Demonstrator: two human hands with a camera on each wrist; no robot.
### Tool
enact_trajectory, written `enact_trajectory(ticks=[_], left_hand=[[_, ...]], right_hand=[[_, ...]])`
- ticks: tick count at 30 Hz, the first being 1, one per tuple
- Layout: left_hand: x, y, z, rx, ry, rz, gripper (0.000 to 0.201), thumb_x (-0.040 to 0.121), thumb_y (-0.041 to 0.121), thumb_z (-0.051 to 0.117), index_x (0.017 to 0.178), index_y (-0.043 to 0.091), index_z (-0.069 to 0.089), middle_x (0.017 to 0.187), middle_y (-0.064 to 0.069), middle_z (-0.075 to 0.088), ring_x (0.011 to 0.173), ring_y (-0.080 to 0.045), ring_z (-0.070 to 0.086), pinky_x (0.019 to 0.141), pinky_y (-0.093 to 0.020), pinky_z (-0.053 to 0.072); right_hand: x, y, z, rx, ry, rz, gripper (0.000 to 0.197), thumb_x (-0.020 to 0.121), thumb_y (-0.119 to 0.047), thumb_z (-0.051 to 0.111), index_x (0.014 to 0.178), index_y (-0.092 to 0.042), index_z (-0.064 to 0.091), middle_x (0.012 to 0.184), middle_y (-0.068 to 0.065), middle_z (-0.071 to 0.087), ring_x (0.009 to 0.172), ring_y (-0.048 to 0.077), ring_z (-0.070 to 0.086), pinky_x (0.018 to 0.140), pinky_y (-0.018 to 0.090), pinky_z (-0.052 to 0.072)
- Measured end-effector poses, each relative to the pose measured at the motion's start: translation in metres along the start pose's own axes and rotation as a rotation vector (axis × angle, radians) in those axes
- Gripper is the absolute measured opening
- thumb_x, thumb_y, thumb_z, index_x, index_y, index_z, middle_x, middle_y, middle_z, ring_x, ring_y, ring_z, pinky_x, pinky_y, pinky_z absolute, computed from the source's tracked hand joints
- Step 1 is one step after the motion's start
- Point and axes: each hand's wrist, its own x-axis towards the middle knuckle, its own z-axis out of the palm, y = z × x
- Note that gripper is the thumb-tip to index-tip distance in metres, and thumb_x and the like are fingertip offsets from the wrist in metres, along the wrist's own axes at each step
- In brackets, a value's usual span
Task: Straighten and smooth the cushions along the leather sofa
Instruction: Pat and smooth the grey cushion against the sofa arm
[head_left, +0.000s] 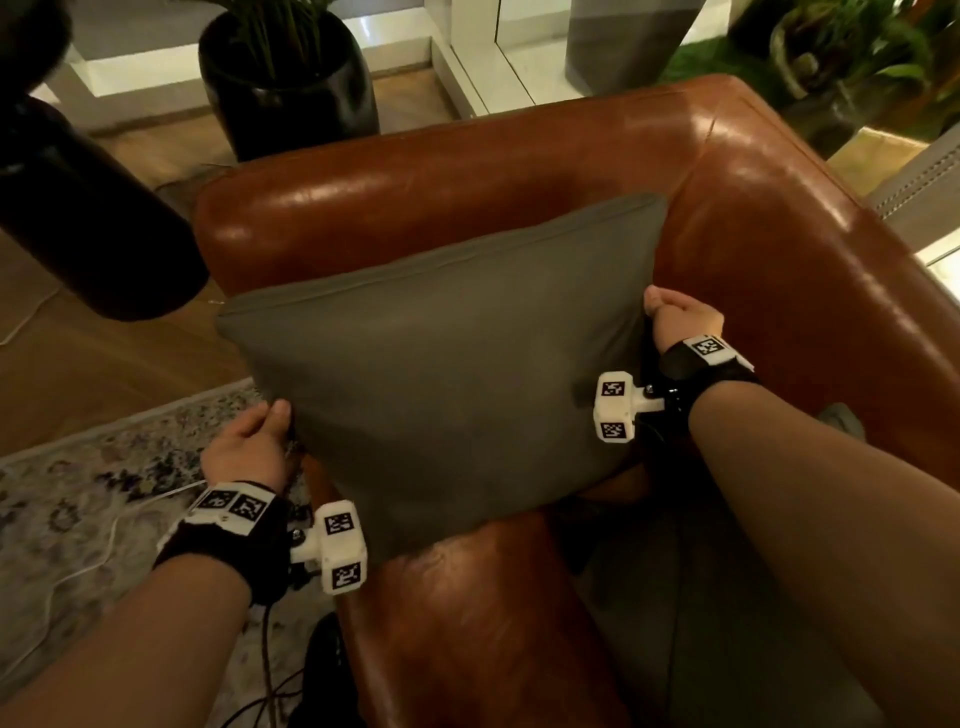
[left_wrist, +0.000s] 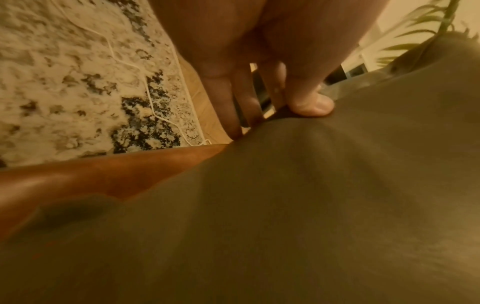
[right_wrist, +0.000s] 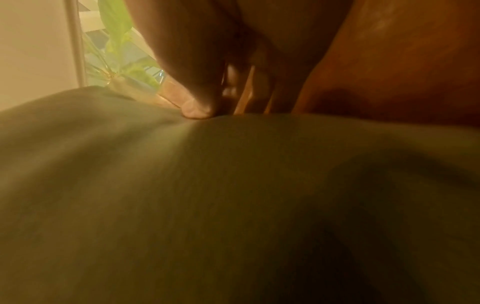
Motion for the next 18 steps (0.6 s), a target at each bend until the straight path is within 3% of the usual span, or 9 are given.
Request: enact_trajectory(ticks=[3, 5, 6, 8, 13, 16, 18], left_hand=[[-0.006, -0.016, -0.008, 0.012, -0.101, 0.026, 0.036, 0.103, 0.017, 0.044, 0.138, 0.015, 0.053, 0.124, -0.002, 0.061, 0.116, -0.021, 0.058, 0.097, -0.038, 0.047], [-0.007, -0.032, -0.013, 0.062, -0.171, -0.02, 0.04, 0.105, 0.015, 0.038, 0.144, 0.022, 0.045, 0.135, 0.001, 0.056, 0.124, -0.019, 0.054, 0.107, -0.041, 0.041], [-0.006, -0.04, -0.012, 0.105, -0.189, -0.05, 0.041, 0.104, 0.016, 0.041, 0.144, 0.024, 0.046, 0.138, 0.001, 0.056, 0.126, -0.02, 0.053, 0.109, -0.042, 0.04], [-0.001, -0.051, -0.009, 0.13, -0.155, -0.089, 0.038, 0.099, 0.016, 0.054, 0.137, 0.022, 0.055, 0.134, -0.005, 0.061, 0.123, -0.024, 0.058, 0.108, -0.044, 0.044], [0.013, -0.037, -0.007, 0.14, -0.022, -0.104, 0.033, 0.093, 0.012, 0.063, 0.125, 0.013, 0.063, 0.107, -0.012, 0.066, 0.095, -0.027, 0.064, 0.091, -0.041, 0.053], [0.017, -0.031, -0.003, 0.136, -0.043, -0.058, 0.032, 0.092, 0.014, 0.065, 0.124, 0.011, 0.065, 0.107, -0.012, 0.066, 0.093, -0.027, 0.064, 0.09, -0.042, 0.054], [0.015, -0.038, -0.008, 0.138, -0.064, -0.053, 0.031, 0.096, 0.008, 0.057, 0.127, 0.005, 0.06, 0.112, -0.013, 0.064, 0.098, -0.027, 0.062, 0.093, -0.042, 0.051]], right_hand=[[0.006, 0.013, 0.001, 0.008, -0.093, 0.082, 0.031, 0.104, -0.021, 0.043, 0.125, -0.018, 0.064, 0.103, -0.004, 0.064, 0.084, 0.01, 0.06, 0.074, 0.027, 0.046], [0.003, 0.026, 0.0, -0.056, -0.17, 0.137, 0.033, 0.103, -0.018, 0.044, 0.131, -0.018, 0.062, 0.116, -0.002, 0.063, 0.098, 0.016, 0.062, 0.083, 0.029, 0.047], [-0.002, 0.032, 0.0, -0.079, -0.202, 0.146, 0.033, 0.101, -0.019, 0.048, 0.13, -0.02, 0.062, 0.123, 0.002, 0.064, 0.109, 0.022, 0.061, 0.09, 0.03, 0.046], [-0.008, 0.038, -0.001, -0.113, -0.199, 0.166, 0.032, 0.098, -0.019, 0.052, 0.127, -0.02, 0.065, 0.129, 0.003, 0.064, 0.119, 0.026, 0.059, 0.091, 0.028, 0.044], [-0.002, 0.033, -0.008, -0.094, 0.044, 0.266, 0.035, 0.079, -0.027, 0.074, 0.111, -0.015, 0.073, 0.114, 0.004, 0.07, 0.1, 0.024, 0.067, 0.078, 0.027, 0.048], [0.003, 0.04, -0.005, -0.105, 0.029, 0.187, 0.021, 0.086, -0.017, 0.068, 0.106, -0.018, 0.075, 0.112, 0.003, 0.072, 0.106, 0.025, 0.065, 0.085, 0.028, 0.049], [0.0, 0.05, -0.004, -0.249, -0.03, 0.104, 0.027, 0.094, -0.009, 0.056, 0.116, -0.013, 0.071, 0.116, 0.004, 0.07, 0.112, 0.023, 0.062, 0.084, 0.025, 0.049]])
